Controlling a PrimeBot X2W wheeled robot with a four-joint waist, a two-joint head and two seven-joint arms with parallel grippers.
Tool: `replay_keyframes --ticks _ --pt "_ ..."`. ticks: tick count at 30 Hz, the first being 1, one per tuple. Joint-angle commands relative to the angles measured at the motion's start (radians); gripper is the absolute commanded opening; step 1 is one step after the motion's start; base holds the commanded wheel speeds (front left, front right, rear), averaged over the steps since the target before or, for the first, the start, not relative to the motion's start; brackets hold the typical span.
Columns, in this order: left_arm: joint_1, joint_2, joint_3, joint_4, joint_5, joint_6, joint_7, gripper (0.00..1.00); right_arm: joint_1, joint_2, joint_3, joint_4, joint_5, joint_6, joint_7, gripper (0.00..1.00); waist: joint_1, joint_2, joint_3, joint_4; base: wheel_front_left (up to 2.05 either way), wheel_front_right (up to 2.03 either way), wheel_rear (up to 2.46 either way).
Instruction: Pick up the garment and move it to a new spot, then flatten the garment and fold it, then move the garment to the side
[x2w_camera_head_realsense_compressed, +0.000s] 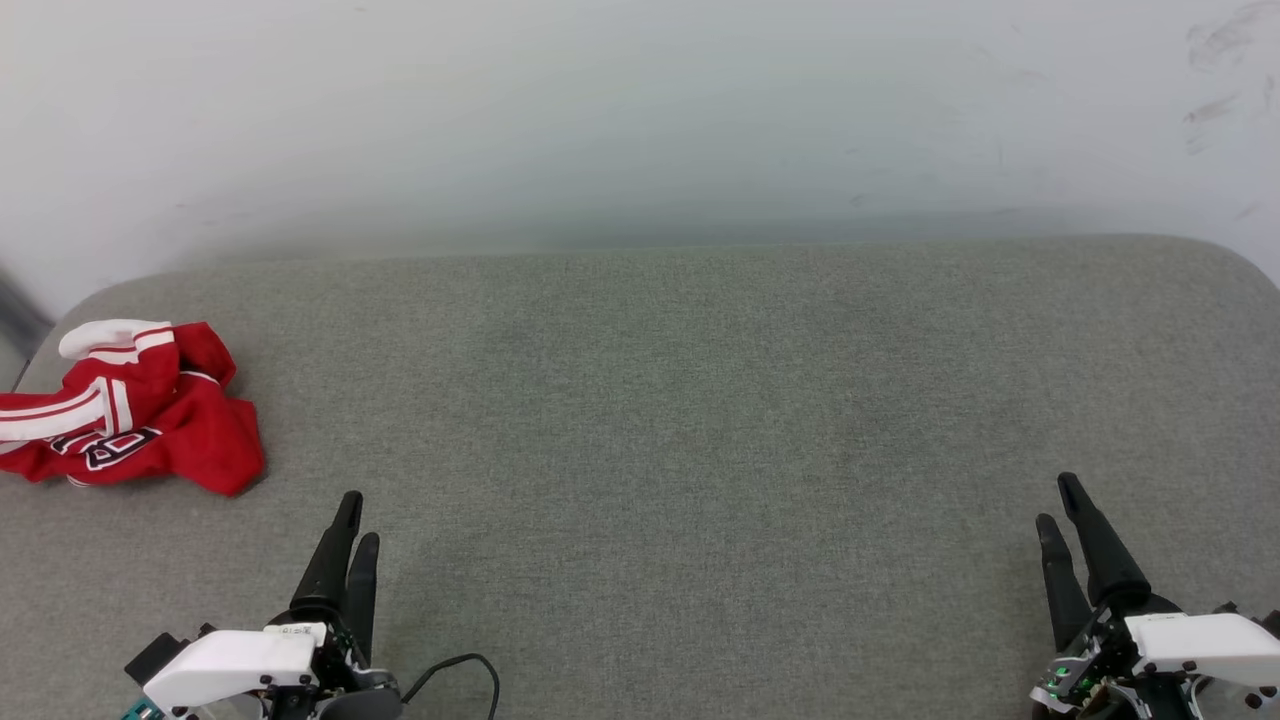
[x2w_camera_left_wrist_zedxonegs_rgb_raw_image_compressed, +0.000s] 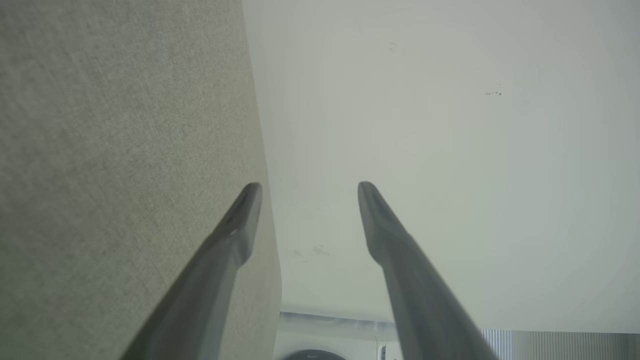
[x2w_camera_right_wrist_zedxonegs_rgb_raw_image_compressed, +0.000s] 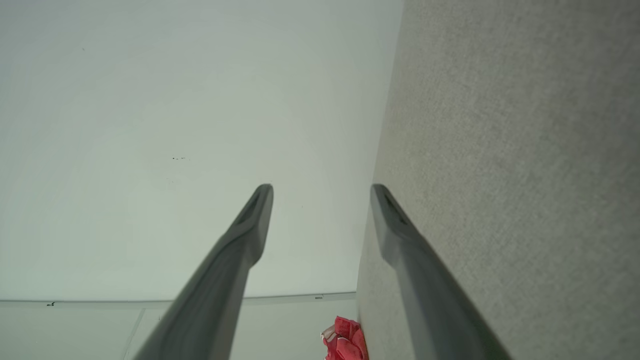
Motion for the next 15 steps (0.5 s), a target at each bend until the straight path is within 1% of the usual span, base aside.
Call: replay_keyframes --ticks 1,8,15 --pt "-0.016 0.001 -0.004 -0.023 0.012 0.0 -0.01 1.0 -0.016 -0.001 0.006 -0.023 -0.014 0.0 -0.011 1.0 0.0001 -0.0001 0.0 0.0 0.0 0.0 0.0" --pt "-0.003 0.002 -0.012 -0.033 0.047 -0.001 -0.045 1.0 -0.004 0.0 0.009 -0.038 -0.079 0.0 -0.046 1.0 0.0001 -0.0001 0.002 -0.001 0.0 0.0 0.0" --pt "0.006 0.002 0.026 -0.035 0.137 -0.001 -0.077 1.0 0.002 0.0 0.005 -0.064 -0.225 0.0 -0.078 1.0 0.0001 -0.0001 0.002 -0.002 0.0 0.0 0.0"
